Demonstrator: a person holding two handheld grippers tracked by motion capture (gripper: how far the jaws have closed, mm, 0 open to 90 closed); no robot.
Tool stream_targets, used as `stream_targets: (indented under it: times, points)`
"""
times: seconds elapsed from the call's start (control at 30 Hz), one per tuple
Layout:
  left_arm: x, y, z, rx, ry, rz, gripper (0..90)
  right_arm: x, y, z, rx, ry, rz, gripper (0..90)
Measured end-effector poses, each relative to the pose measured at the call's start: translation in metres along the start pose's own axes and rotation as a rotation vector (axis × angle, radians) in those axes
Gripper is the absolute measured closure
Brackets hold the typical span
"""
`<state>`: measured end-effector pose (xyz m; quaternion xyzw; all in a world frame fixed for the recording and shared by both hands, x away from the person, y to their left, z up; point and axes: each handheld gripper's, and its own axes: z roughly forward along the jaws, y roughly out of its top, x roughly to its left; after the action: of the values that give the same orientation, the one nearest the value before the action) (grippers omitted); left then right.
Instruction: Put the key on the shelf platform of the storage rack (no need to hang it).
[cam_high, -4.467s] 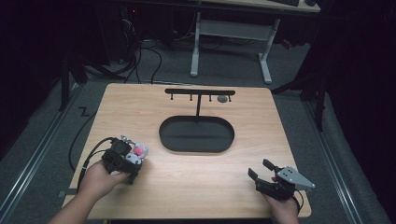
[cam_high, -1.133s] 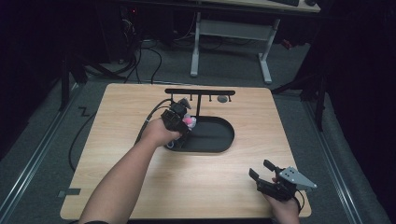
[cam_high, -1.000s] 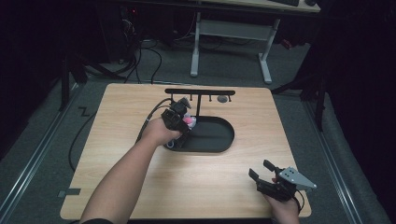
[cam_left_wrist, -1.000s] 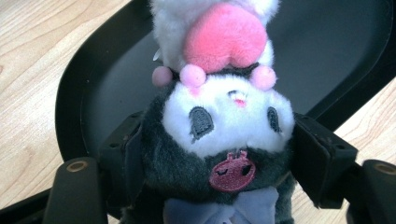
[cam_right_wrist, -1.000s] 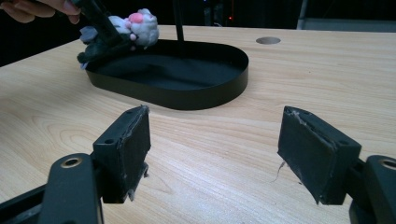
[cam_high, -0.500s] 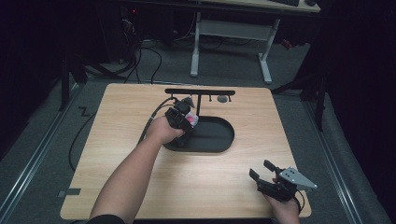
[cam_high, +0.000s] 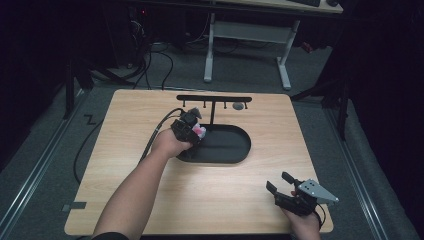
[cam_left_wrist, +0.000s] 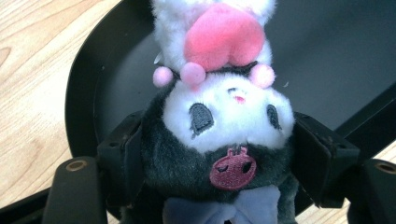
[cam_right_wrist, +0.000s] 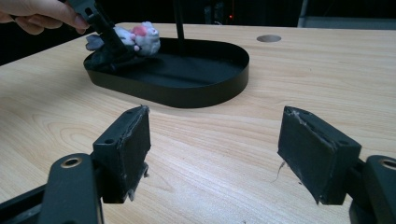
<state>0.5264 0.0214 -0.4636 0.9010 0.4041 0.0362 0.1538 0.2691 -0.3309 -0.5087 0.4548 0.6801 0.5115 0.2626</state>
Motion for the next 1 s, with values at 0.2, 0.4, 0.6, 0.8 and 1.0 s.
stream_targets:
  times: [0.2, 0.4, 0.6, 0.8, 1.0]
  points:
    - [0.0001, -0.0011, 0.0005, -0.005, 0.003, -0.002, 27.2, -0.0001, -0.0005, 0.0004, 0.001, -0.003, 0.006, 25.5]
    - [-0.001, -0.0011, 0.0019, -0.005, 0.005, -0.009, 26.6, -0.0001, -0.0001, -0.0004, 0.001, 0.0, 0.006, 25.5]
    - [-0.0005, -0.0004, 0.0019, -0.011, 0.006, -0.013, 26.3, -0.0001, 0.0, -0.0006, -0.004, -0.001, 0.006, 25.5]
    - [0.0003, -0.0002, 0.0029, -0.019, 0.015, -0.021, 25.6, -0.0008, -0.0003, 0.0, 0.002, -0.001, 0.008, 25.6]
    - [-0.0013, 0.0003, 0.0052, -0.025, 0.009, -0.022, 25.5, 0.0001, 0.0001, -0.0006, 0.001, 0.0, 0.004, 25.5]
